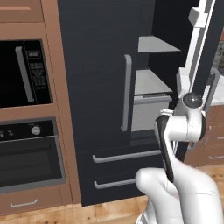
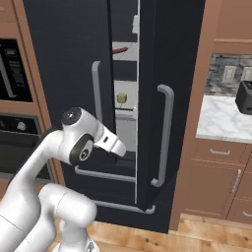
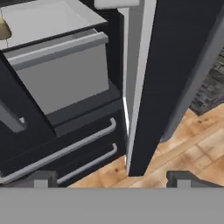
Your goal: Retrieve the sausage and cheese from the fridge and place them on the cutting board on the counter.
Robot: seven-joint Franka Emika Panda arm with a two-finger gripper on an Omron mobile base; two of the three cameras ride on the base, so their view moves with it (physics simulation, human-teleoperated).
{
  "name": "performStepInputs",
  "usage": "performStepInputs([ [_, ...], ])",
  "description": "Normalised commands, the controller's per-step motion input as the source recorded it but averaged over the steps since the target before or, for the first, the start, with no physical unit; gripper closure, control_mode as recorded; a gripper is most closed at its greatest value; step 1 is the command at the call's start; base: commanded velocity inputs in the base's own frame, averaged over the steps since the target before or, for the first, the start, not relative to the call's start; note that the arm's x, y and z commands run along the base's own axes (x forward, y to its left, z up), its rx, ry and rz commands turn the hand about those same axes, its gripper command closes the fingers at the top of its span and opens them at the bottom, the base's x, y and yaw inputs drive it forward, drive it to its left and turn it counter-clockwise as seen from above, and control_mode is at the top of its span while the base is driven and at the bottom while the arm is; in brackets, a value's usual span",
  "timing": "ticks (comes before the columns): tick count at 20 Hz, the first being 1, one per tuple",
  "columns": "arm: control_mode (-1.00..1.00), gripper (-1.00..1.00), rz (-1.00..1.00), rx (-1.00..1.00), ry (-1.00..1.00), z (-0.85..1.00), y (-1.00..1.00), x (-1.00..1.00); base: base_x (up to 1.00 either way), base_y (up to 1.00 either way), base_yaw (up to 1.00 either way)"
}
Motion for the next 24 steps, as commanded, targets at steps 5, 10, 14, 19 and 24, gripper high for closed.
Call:
performStepInputs([
  [5, -1.0, -1.0, -0.38, 0.02, 0.01, 0.0, 0.36, 1.0, 0.0, 0.0, 0.0],
  [10, -1.0, -1.0, -0.3, 0.16, 0.0, 0.0, 0.02, 0.99, 0.0, 0.0, 0.0],
  [14, -1.0, -1.0, -0.3, 0.21, 0.0, -0.09, -0.25, 0.81, 0.0, 0.0, 0.0],
  [19, -1.0, -1.0, -0.26, 0.22, -0.03, -0.12, -0.52, 0.38, 0.0, 0.0, 0.0],
  [24, -1.0, -1.0, -0.25, 0.19, -0.1, -0.24, -0.27, 0.51, 0.0, 0.0, 0.0],
])
